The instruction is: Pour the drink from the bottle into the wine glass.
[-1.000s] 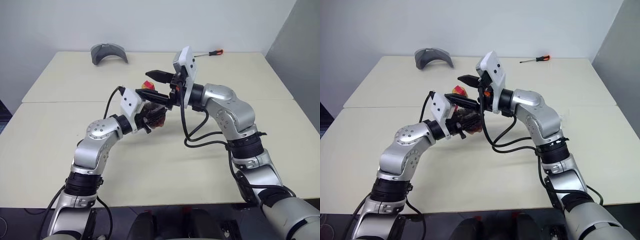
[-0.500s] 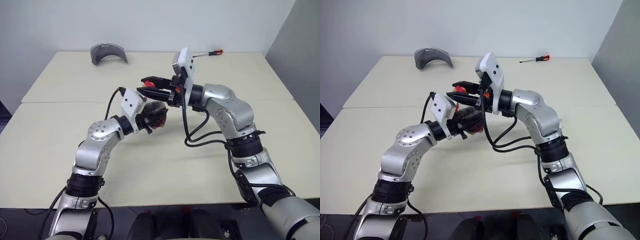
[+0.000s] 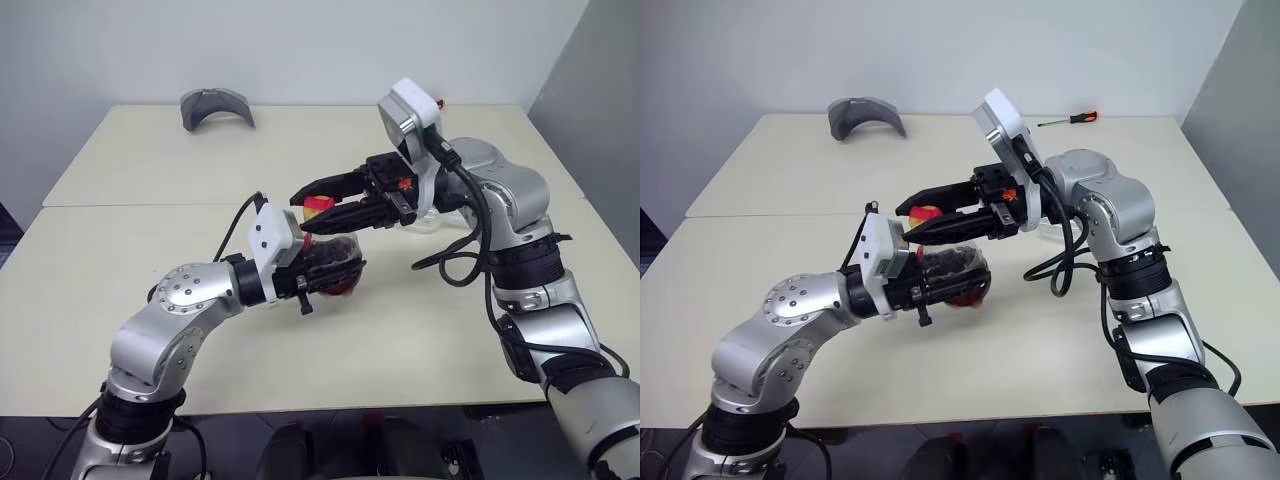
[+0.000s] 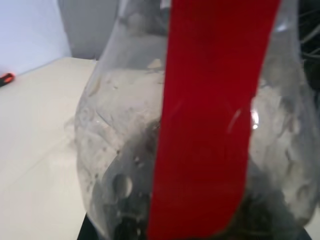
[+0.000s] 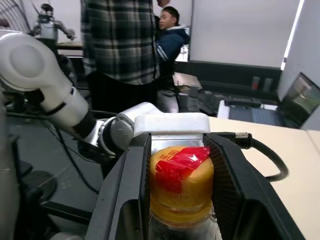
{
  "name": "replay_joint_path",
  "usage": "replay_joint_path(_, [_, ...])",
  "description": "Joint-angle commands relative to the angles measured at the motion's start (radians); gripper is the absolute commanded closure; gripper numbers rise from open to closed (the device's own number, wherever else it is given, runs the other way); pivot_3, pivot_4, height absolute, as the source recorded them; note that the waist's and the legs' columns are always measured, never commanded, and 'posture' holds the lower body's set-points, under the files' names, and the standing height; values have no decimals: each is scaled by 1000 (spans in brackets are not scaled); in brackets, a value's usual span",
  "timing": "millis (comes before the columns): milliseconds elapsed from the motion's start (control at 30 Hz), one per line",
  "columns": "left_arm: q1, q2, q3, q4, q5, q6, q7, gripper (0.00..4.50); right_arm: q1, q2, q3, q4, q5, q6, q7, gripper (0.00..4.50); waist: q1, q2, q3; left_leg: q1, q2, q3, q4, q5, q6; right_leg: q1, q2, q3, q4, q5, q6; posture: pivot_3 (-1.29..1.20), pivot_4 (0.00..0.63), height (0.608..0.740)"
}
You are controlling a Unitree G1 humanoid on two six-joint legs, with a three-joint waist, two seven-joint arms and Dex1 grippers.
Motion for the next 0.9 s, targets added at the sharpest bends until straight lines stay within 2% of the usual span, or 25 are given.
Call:
replay_joint_path(33, [-5, 0, -18, -44, -34, -5, -13, 2833, -44, 41, 10, -8, -11, -37, -10, 3241, 3, 0, 0, 0, 0, 0, 0, 0, 0, 0, 0, 0, 0, 0, 0, 0, 150, 740])
replay_joint_path(67, [-6, -3, -16, -39, -31, -7, -6, 2833, -40, 37, -1, -4, -7, -19, -24, 3241, 4, 0, 0, -1, 0, 0, 0, 0, 0, 0, 0, 0, -1, 0, 0, 0, 150, 740])
replay_joint_path(267, [14, -8, 0, -27, -37, 7, 23, 2833, 21, -13, -60, -79, 20, 60, -128, 1088, 8, 0, 0, -3, -1, 0, 0, 2, -4, 0, -1, 0, -2, 0, 0, 0, 150, 740])
replay_joint_path(367, [45, -52, 25, -24, -44, 43, 115, 2833, 80, -53, -88, -169, 35, 91, -187, 68, 9, 0, 0, -2, -1, 0, 0, 2, -4, 0, -1, 0, -2, 0, 0, 0, 150, 740])
replay_joint_path(567, [90, -94, -4, 11, 62, -31, 199, 2833, 246, -53, -142, -341, 15, 99, -414, 24, 7, 0, 0, -2, 0, 0, 0, 0, 0, -1, -1, 0, -1, 0, 0, 0, 150, 740])
replay_joint_path(700, [31, -98, -1, 97, 94, -59, 195, 2833, 248, -9, -121, -360, -17, 80, -531, 24, 5, 0, 0, -1, 0, 0, 0, 0, 0, 0, 0, 0, 0, 0, 0, 0, 150, 740])
replay_joint_path(900, [-74, -123, -19, 245, 150, -136, 181, 2833, 226, 68, -58, -316, -90, 4, -606, 24, 6, 0, 0, -2, -1, 1, 0, 2, -4, 0, 0, 1, -2, 0, 0, 0, 150, 740])
